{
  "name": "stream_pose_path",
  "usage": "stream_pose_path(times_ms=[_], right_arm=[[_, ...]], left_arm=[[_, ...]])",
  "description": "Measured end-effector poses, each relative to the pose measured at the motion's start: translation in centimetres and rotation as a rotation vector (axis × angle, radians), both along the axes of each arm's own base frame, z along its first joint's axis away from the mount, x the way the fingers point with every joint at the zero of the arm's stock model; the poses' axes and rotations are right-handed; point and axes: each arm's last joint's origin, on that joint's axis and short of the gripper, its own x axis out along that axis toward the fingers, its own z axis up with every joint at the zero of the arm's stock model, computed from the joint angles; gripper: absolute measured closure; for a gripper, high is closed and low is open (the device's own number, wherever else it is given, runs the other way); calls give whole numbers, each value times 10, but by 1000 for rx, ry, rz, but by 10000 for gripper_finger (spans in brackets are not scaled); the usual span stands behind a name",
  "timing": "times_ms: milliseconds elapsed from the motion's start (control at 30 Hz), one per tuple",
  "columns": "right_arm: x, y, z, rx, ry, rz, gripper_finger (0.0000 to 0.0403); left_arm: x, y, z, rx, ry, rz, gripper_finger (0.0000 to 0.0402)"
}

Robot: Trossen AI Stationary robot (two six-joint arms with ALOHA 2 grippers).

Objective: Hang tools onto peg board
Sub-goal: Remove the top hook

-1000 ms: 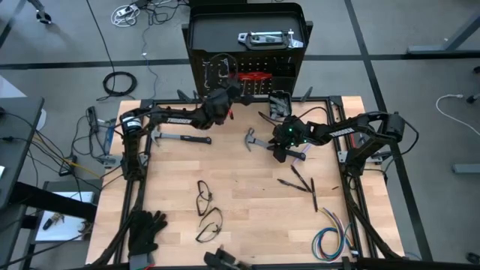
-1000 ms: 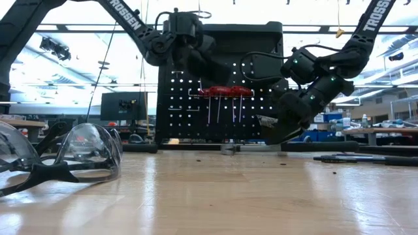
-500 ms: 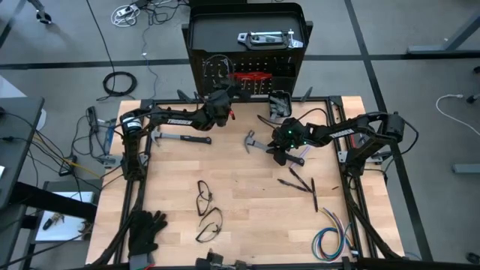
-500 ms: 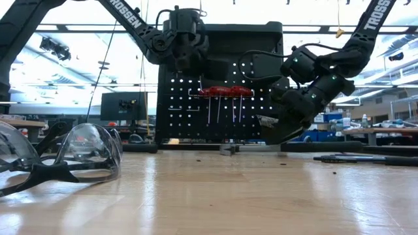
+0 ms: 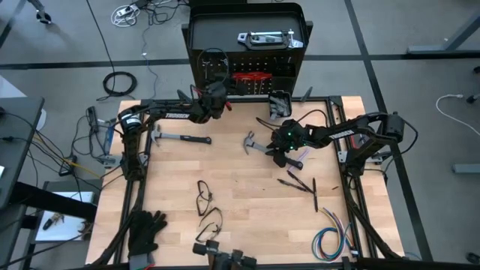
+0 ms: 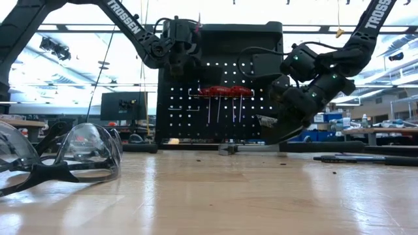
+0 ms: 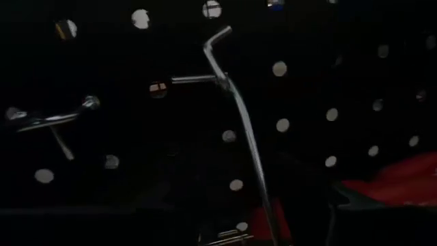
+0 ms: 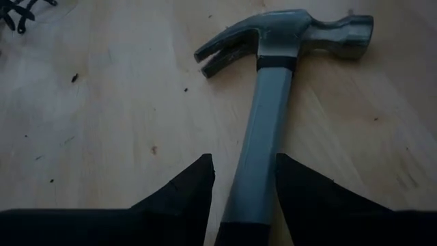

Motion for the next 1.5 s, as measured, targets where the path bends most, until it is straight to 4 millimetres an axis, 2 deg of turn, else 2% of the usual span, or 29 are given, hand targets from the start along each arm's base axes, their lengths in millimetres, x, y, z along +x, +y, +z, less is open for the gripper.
stream_pose_path(times_ms=[100, 200, 400, 433, 667, 1000, 1233, 1500], right_arm=[[0, 0, 0, -1, -3, 0, 238], [0, 0, 0, -2, -5, 0, 238], [0, 0, 0, -2, -5, 0, 238], [0, 0, 0, -2, -5, 0, 238], [0, 0, 0, -1, -3, 0, 238], [0, 1, 0, 8, 1, 0, 238], [1, 2, 0, 13, -6, 3, 238], [1, 2, 0, 14, -7, 3, 238]], left_arm=[[-1, 3, 1, 5, 1, -14, 239], [-2, 5, 1, 11, -4, -28, 266], [-2, 4, 3, 33, 26, -30, 380], [-1, 3, 4, 38, 25, -35, 389], [3, -6, 7, 42, 15, -47, 398], [-3, -18, 24, -12, 56, -66, 401], [-3, -22, 24, -30, 61, -72, 401], [-1, -22, 23, -65, -90, -109, 401]])
